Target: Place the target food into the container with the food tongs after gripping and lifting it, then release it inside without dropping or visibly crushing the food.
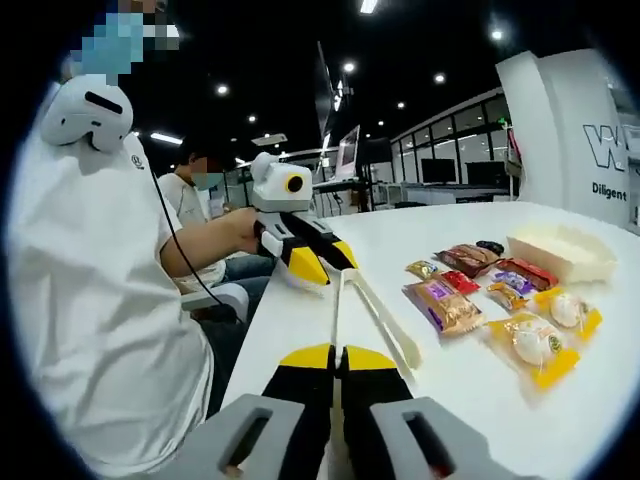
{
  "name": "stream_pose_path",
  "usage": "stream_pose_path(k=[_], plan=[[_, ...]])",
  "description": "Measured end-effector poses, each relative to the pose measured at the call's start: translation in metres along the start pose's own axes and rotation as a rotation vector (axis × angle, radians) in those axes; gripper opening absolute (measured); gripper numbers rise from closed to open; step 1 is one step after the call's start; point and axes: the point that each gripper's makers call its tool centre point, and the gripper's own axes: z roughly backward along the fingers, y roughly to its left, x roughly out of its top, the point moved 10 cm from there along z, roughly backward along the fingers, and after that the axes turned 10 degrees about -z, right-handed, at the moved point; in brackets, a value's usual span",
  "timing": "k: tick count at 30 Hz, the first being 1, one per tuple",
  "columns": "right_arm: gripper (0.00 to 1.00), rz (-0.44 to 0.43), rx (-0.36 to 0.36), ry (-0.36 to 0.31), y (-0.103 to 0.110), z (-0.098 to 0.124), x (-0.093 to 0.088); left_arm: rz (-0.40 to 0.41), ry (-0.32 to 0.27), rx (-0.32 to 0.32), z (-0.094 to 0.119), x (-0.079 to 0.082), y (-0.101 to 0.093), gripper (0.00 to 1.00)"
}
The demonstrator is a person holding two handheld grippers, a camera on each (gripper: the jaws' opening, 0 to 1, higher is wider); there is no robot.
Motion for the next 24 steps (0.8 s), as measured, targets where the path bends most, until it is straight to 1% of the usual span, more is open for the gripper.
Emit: stream_pose_path(k=[3, 4, 10, 13, 15, 16, 18, 20, 24], plan=[[0.0, -0.014, 0.007, -0.033, 0.0, 0.002, 0.002, 0.012, -0.005, 0.007, 0.001, 0.0, 0.0, 0.27], [0.0, -0.022, 0.014, -0.059, 0.0, 0.003, 0.004, 0.025, -0.013, 0.007, 0.001, 0.0, 0.0, 0.28], [0.0, -0.042, 0.02, -0.089, 0.003, 0.006, 0.007, 0.082, -0.057, -0.003, 0.002, 0.002, -0.001, 0.3], [0.0, -0.056, 0.039, -0.121, 0.005, 0.005, 0.009, 0.079, -0.06, -0.01, -0.001, 0.005, -0.005, 0.32], [0.0, -0.06, 0.05, -0.139, 0.006, 0.005, 0.011, 0.085, -0.073, -0.026, -0.005, 0.007, -0.007, 0.34], [0.0, -0.065, 0.058, -0.151, 0.007, 0.005, 0.012, 0.103, -0.093, -0.043, -0.007, 0.009, -0.009, 0.35], [0.0, -0.07, 0.061, -0.16, 0.007, 0.005, 0.013, 0.116, -0.119, -0.055, -0.009, 0.011, -0.011, 0.36], [0.0, -0.076, 0.07, -0.175, 0.008, 0.006, 0.016, 0.147, -0.157, -0.078, -0.013, 0.015, -0.013, 0.38], [0.0, -0.097, 0.099, -0.22, 0.011, 0.007, 0.021, 0.181, -0.199, -0.086, -0.018, 0.018, -0.013, 0.43]])
